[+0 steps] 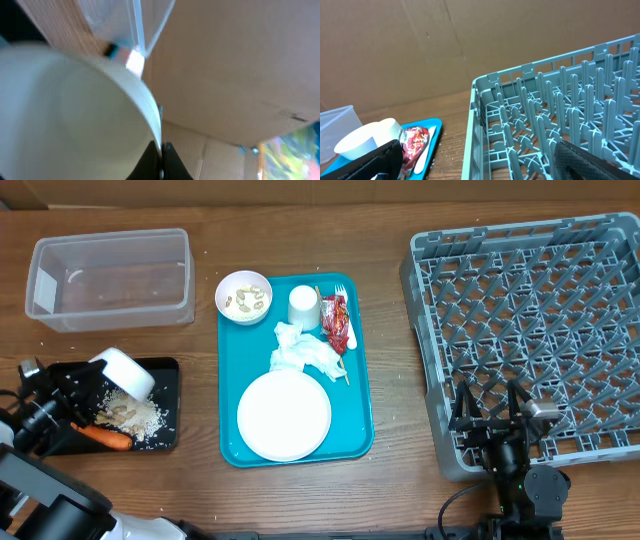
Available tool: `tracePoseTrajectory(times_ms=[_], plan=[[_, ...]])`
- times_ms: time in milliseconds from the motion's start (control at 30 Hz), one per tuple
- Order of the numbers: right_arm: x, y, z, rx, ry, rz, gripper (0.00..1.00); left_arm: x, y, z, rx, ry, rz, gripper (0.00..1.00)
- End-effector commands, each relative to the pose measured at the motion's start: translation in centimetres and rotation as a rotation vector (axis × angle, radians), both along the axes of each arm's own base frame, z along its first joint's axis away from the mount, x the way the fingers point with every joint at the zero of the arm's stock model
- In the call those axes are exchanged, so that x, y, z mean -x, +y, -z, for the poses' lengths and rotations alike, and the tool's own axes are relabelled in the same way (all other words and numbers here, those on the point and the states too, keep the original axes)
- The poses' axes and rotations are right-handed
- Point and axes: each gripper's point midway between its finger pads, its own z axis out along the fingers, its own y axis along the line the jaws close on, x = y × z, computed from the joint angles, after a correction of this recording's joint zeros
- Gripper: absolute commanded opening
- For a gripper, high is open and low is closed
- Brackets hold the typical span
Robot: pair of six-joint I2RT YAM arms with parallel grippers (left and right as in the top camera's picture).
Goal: Sort waste into correct bins and load items into the dishwasher rack
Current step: 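Tilt the white bowl to pour rice and shells onto the black tray, then carry the emptied white bowl back and set it on the teal tray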
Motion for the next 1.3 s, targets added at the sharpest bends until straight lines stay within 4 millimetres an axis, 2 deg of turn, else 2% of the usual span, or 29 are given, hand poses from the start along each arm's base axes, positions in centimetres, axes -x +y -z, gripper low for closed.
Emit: tracePoseTrajectory(times_ms=[0,33,67,133,233,333,500,600,767,867,967,1067,1133,1167,1267], plan=[[0.0,-0.2,0.2,0.004,-0.002,0.01,1.0,0.0,-0.4,-2.2,0.015,-0.134,0.007,0.04],[0.0,-0.2,0.2,0.004,-0.002,0.01,1.0,-0.2,-0.2,-2.3,-0.018,-0.16,0.011,0.04],[0.0,-0.2,0.2,0.004,-0.002,0.01,1.0,-0.4,0.3,-1.4,-0.055,-0.127,0.01,0.04],[0.0,-0.2,0.2,0.004,-0.002,0.009,1.0,0.1,0.4,0.4,-0.017,0.034,-0.011,0.04],[0.0,-0.2,0.2,0.004,-0.002,0.01,1.0,0.2,-0.2,-0.1,-0.041,-0.02,0.015,0.04],[0.0,-0.2,0.2,0.004,-0.002,0.01,1.0,0.5,-0.4,0.5,-0.019,0.042,0.013,0.04],[0.0,-0.2,0.2,0.004,-0.002,0.01,1.0,1.0,-1.8,-1.0,0.037,0.002,0.035,0.04],[0.0,-0.2,0.2,0.004,-0.002,0.01,1.0,1.1,-2.3,-1.5,0.01,-0.012,0.051,0.04],[0.0,-0.2,0.2,0.004,-0.002,0.01,1.0,0.9,-3.9,-3.8,-0.112,-0.045,0.117,0.04],[0.0,-0.2,0.2,0.004,-0.002,0.01,1.0,0.7,-5.6,-5.1,-0.223,-0.029,0.188,0.04],[0.0,-0.2,0.2,0.004,-0.002,0.01,1.0,0.3,-8.6,-7.4,-0.337,-0.047,0.288,0.04],[0.0,-0.2,0.2,0.004,-0.002,0.01,1.0,0.0,-11.3,-8.5,-0.46,-0.021,0.374,0.04],[0.0,-0.2,0.2,0.004,-0.002,0.01,1.0,-0.5,-13.9,-8.3,-0.61,0.057,0.448,0.04],[0.0,-0.2,0.2,0.004,-0.002,0.01,1.0,-0.7,-14.6,-8.0,-0.656,0.084,0.463,0.04],[0.0,-0.2,0.2,0.004,-0.002,0.01,1.0,-1.4,-17.7,-6.1,-0.824,0.172,0.529,0.04]])
